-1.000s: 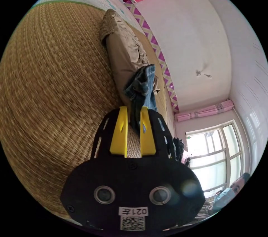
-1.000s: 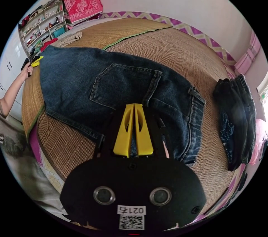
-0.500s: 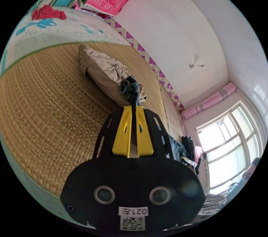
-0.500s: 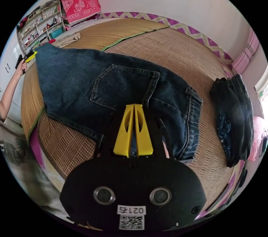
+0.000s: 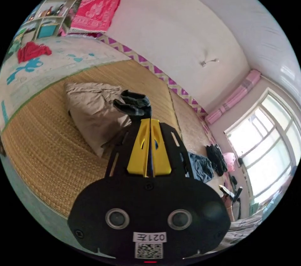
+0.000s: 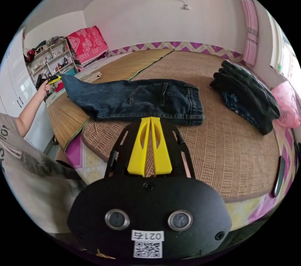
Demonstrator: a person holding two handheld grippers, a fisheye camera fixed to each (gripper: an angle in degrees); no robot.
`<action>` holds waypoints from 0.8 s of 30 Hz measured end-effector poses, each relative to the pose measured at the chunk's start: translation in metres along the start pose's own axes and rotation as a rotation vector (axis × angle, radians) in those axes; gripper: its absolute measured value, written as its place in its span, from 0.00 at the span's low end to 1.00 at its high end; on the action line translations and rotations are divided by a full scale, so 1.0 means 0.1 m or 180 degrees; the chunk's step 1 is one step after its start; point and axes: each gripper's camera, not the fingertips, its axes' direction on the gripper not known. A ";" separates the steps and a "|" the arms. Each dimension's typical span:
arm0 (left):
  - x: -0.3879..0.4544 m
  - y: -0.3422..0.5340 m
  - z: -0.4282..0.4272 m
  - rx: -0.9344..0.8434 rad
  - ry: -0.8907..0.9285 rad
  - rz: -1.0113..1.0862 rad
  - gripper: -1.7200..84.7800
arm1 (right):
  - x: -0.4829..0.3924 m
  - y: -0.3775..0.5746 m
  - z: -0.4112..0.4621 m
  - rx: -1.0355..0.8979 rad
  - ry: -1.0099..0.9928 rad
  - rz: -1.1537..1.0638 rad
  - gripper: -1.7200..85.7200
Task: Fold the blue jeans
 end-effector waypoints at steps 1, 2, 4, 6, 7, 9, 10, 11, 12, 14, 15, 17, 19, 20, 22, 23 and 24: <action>0.50 -0.07 0.02 0.0016 0.0072 0.0270 0.01 | 0.08 0.19 -0.15 0.0039 -0.0012 0.0079 0.08; 0.77 -0.09 0.04 0.0010 0.0105 0.0426 0.01 | 0.12 0.28 -0.21 0.0052 -0.0007 0.0120 0.08; 1.93 -0.03 0.19 -0.0011 0.0068 0.1198 0.01 | 0.26 0.63 -0.42 0.0079 0.0092 0.0271 0.08; 2.77 0.16 0.39 -0.0037 -0.0032 0.1770 0.01 | 0.34 0.85 -0.53 0.0061 0.0169 0.0343 0.09; 3.25 0.33 0.60 -0.0103 -0.0099 0.2090 0.01 | 0.39 0.99 -0.60 0.0049 0.0213 0.0379 0.09; 3.85 0.63 1.01 -0.0299 -0.0161 0.2453 0.01 | 0.46 1.17 -0.68 0.0023 0.0263 0.0423 0.09; 4.15 0.83 1.36 -0.0492 -0.0186 0.2610 0.01 | 0.50 1.27 -0.73 0.0007 0.0282 0.0452 0.09; 4.27 0.93 1.54 -0.0600 -0.0175 0.2641 0.01 | 0.53 1.32 -0.76 0.0007 0.0289 0.0468 0.09; 4.43 1.13 1.92 -0.0839 -0.0117 0.2674 0.01 | 0.57 1.41 -0.81 0.0013 0.0300 0.0503 0.09; 4.57 1.46 2.54 -0.1246 -0.0168 0.2732 0.01 | 0.65 1.55 -0.86 0.0003 0.0277 0.0570 0.09; 4.58 1.65 2.93 -0.1499 -0.0314 0.2732 0.01 | 0.71 1.63 -0.89 -0.0004 0.0250 0.0623 0.09; 4.50 1.74 3.22 -0.1593 -0.0363 0.2580 0.01 | 0.78 1.76 -0.91 -0.0013 0.0203 0.0698 0.08; 4.56 1.63 3.16 -0.1398 -0.0250 0.2499 0.01 | 0.87 1.91 -0.95 -0.0033 0.0139 0.0776 0.08; 4.59 1.61 3.15 -0.1367 -0.0248 0.2531 0.01 | 0.89 1.94 -0.97 -0.0023 0.0123 0.0787 0.08; 4.59 1.63 3.34 -0.1534 -0.0278 0.2672 0.01 | 0.94 2.04 -1.02 0.0012 0.0075 0.0817 0.07; 4.55 1.67 3.48 -0.1724 -0.0294 0.2696 0.01 | 0.96 2.06 -1.03 0.0024 0.0053 0.0821 0.06; 4.43 1.69 3.71 -0.2070 -0.0286 0.2614 0.01 | 0.99 2.06 -1.04 0.0060 -0.0013 0.0823 0.06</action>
